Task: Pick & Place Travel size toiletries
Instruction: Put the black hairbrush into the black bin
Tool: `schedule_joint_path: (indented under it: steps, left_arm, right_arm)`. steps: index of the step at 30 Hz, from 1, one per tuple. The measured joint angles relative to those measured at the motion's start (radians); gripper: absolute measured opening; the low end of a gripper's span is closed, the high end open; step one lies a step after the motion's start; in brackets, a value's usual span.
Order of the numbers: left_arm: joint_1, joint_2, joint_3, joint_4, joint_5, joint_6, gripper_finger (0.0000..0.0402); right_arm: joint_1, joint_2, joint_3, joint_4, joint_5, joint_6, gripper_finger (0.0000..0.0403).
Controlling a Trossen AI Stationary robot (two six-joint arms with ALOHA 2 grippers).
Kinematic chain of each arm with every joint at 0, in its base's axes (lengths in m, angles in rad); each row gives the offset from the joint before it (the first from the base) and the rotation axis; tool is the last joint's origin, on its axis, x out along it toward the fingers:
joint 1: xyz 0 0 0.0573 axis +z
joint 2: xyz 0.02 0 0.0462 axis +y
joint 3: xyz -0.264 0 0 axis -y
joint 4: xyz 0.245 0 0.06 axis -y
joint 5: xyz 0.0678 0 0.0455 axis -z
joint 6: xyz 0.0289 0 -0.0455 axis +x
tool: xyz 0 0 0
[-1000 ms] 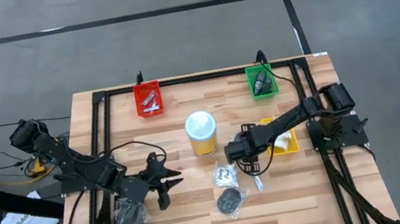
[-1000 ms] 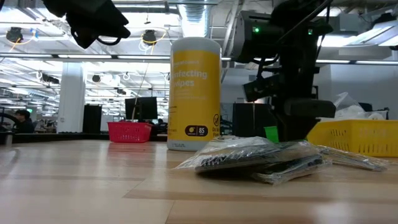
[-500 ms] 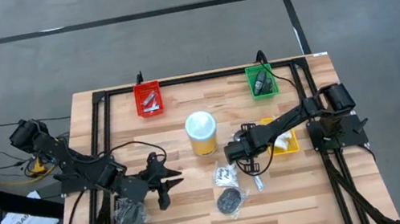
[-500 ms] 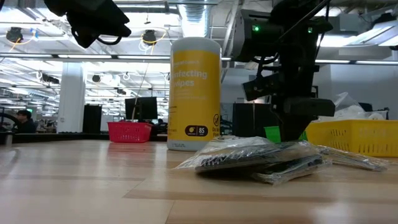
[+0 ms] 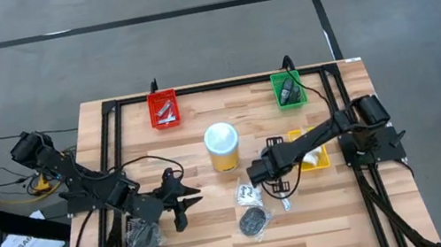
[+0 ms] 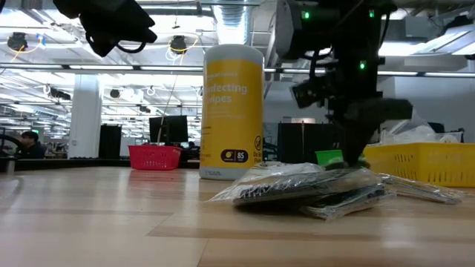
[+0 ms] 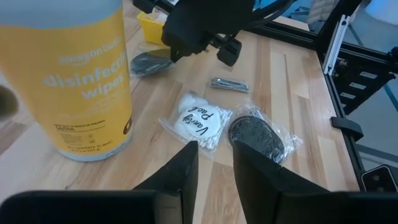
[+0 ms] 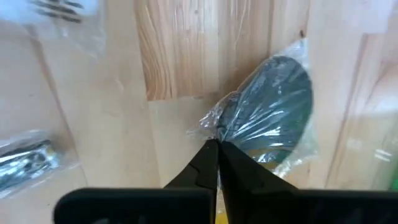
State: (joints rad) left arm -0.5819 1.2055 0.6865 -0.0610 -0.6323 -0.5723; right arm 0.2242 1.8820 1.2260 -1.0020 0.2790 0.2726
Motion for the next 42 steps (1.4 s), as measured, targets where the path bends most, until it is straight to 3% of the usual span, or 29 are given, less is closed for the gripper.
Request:
schedule_joint_path:
  steps: [16,29,37,42]
  left_arm:
    - [0.000,0.000,0.000,0.020,0.000,0.085,0.0092]
    - [0.000,0.000,0.000,0.103,0.000,0.316,0.0092]
    - [0.000,0.000,0.000,0.244,0.000,0.515,0.0092]
    - [0.015,0.000,0.000,0.302,0.000,0.562,0.0093]
  right_arm:
    - [0.089,-0.004,0.340,-0.206,0.005,-0.050,0.0000]
    - [0.129,-0.005,0.599,-0.178,-0.042,-0.103,0.0000]
    - [0.130,-0.006,0.670,-0.084,-0.090,-0.134,0.0000]
    - [0.129,-0.006,0.686,-0.015,-0.099,-0.155,0.0000]
